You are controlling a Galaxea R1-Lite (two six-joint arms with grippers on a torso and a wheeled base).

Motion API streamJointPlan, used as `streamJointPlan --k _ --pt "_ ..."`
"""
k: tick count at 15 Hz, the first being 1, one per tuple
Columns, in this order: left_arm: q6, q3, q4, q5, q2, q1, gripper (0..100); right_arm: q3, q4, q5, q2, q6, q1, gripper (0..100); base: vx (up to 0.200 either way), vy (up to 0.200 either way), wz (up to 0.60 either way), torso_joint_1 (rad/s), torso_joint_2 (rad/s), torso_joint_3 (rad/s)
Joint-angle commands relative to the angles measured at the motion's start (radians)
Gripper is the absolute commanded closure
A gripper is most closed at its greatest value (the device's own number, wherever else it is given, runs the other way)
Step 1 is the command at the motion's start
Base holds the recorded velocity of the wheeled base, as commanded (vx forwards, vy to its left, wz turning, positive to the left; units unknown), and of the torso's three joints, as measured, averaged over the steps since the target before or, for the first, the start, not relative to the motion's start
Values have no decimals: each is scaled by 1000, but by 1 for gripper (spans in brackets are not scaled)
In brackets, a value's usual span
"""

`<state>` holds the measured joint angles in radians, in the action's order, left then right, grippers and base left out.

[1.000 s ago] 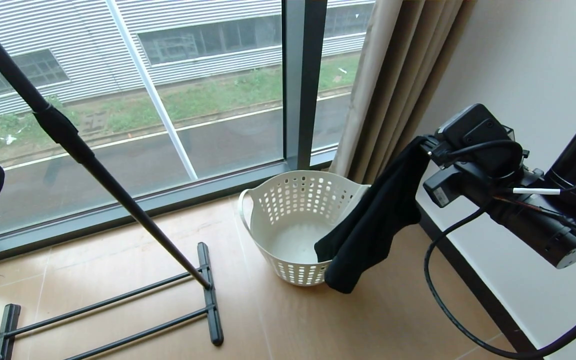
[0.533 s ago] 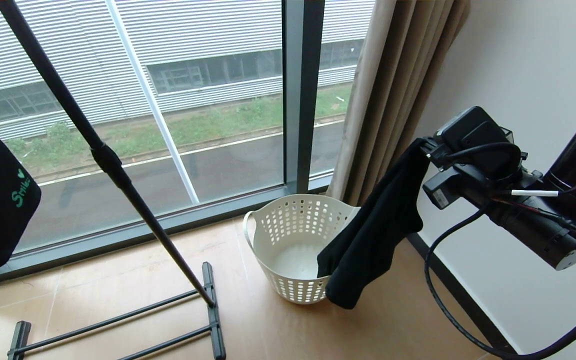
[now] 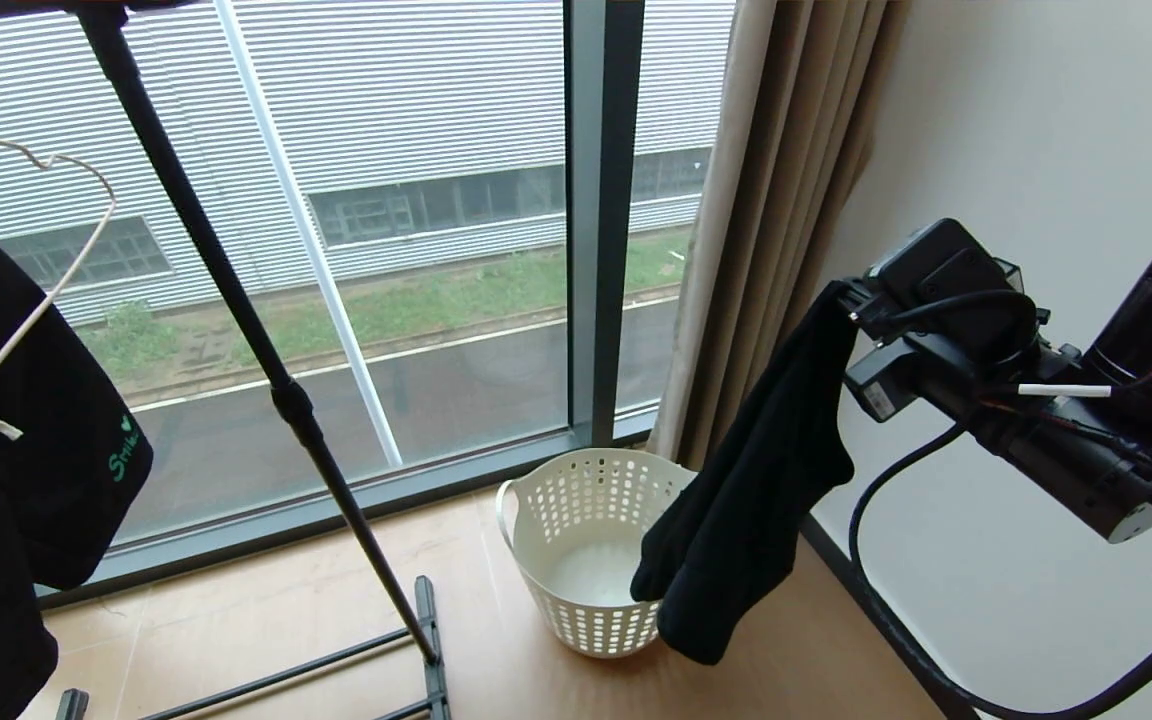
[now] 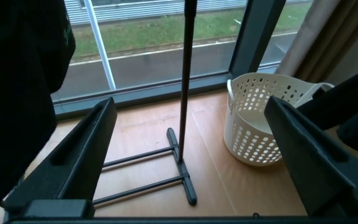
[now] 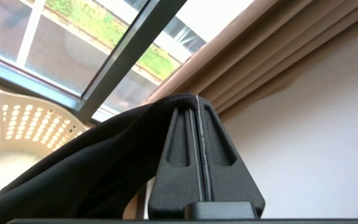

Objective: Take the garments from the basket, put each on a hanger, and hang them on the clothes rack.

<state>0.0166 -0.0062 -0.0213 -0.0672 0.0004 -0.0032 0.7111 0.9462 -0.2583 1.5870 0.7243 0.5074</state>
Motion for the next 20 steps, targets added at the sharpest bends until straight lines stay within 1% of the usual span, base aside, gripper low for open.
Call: streamJointPlan --k 1,11,14,20 --pt "0 0 0 0 0 0 0 -1 0 -1 2 1 0 100 0 0 0 232 -505 -76" --pt "2 0 1 -2 0 0 0 -7 0 -1 2 1 0 100 0 0 0 257 -548 -97" --pt "0 0 1 0 0 0 0 -10 2 -1 1 1 0 100 0 0 0 274 -580 -232" --pt "0 0 1 0 0 0 0 -12 2 -1 2 1 0 100 0 0 0 198 -404 -229"
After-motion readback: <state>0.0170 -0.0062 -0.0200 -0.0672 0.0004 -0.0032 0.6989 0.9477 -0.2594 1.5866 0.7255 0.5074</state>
